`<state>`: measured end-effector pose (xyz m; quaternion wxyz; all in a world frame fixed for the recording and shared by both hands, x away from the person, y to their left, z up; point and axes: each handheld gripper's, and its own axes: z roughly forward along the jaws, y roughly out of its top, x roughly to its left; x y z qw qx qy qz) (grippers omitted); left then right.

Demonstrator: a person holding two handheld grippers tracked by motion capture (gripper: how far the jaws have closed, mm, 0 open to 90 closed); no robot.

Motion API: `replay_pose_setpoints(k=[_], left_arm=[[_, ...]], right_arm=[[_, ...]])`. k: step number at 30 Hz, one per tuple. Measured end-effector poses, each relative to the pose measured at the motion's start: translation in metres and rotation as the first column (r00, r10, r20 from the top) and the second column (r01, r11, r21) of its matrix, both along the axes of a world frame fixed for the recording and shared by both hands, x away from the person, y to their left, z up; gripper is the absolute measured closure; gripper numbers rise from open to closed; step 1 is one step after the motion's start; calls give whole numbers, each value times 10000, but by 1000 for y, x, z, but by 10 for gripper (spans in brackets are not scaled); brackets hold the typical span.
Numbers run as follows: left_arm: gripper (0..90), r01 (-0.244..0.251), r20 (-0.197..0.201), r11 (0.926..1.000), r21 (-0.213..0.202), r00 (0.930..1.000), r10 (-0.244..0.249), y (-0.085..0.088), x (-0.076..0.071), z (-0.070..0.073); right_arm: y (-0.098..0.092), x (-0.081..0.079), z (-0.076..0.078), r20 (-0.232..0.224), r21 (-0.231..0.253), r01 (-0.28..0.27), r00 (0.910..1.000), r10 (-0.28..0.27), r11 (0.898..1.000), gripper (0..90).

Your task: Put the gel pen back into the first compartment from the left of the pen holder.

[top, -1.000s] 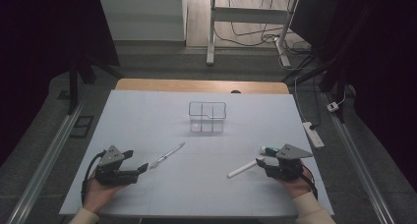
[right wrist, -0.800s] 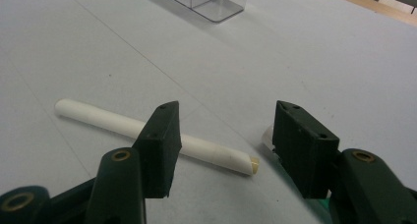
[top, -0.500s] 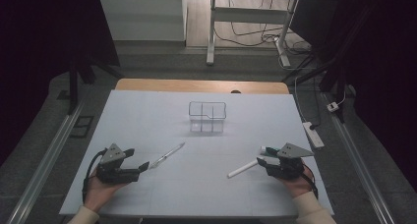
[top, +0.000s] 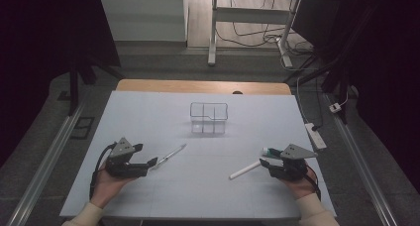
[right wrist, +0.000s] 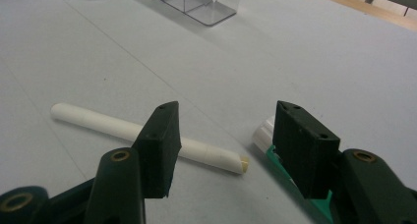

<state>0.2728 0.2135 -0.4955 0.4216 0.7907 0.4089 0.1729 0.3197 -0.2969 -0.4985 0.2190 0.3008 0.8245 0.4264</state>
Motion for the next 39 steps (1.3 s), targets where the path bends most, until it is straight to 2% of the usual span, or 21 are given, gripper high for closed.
replay_pose_setpoints(k=[7,21,29,35,39], left_arm=[[232,171,42,9998,113,9998,-172,-11,13,6],[238,766,-342,9955,556,9966,-747,-32,39,11],[241,1142,-690,9895,880,9917,-1083,-44,54,12],[241,1400,-1139,9843,1074,9852,-1277,-51,65,8],[242,1516,-1242,9815,1172,9828,-1370,-55,71,8]], right_arm=[[-3,1,2,18,106,69,10000,-69,9999,429],[-2,2,1,-32,54,77,10000,-77,10000,427],[-2,2,1,-37,37,69,10000,-69,10000,427],[-1,2,0,-48,44,98,9999,-98,9999,427],[-2,3,1,-99,-7,92,9999,-92,10000,427]])
